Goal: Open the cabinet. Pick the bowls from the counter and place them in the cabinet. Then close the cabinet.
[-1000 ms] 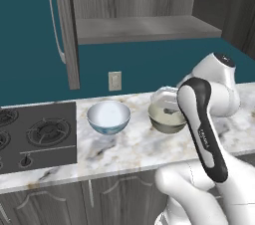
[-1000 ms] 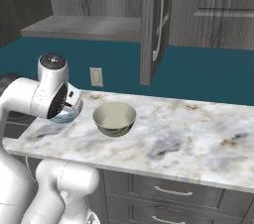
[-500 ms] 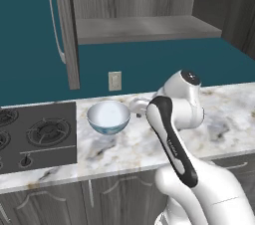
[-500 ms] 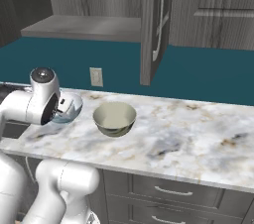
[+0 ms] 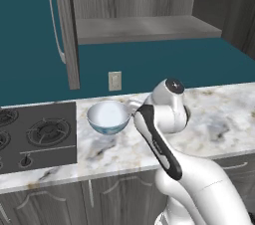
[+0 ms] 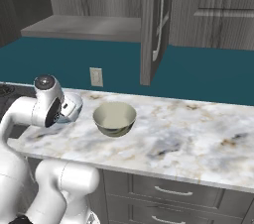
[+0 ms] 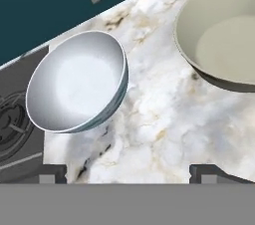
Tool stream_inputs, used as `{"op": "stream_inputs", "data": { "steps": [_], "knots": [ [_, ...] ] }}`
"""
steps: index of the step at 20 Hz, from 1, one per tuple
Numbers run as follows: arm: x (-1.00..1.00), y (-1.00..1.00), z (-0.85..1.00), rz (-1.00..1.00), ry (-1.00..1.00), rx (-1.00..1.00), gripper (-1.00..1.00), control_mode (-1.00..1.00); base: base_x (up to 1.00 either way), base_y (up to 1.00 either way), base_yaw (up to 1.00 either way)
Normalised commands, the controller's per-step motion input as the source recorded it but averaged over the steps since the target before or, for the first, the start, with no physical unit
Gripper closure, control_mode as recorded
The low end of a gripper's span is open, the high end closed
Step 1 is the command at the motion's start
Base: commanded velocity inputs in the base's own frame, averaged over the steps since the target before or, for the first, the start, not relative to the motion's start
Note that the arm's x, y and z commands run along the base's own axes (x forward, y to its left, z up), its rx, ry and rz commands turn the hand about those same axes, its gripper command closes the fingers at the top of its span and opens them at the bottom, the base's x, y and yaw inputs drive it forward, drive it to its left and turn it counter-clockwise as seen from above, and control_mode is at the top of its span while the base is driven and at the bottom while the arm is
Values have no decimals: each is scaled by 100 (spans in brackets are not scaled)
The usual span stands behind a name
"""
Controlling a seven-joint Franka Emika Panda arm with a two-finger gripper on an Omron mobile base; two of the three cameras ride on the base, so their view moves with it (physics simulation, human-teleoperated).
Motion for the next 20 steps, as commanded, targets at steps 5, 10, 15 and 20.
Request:
{"op": "stream_inputs", "data": {
  "steps": [5,10,15,20],
  "knots": [
    [40,6,-21,-13,1,8,-100,-100,0,0,0],
    [39,7,-37,-2,9,3,-100,-100,0,0,0],
    [39,16,-20,0,5,0,-100,-100,0,0,0],
    [36,19,-18,0,3,1,-100,-100,0,0,0]
  ]
}}
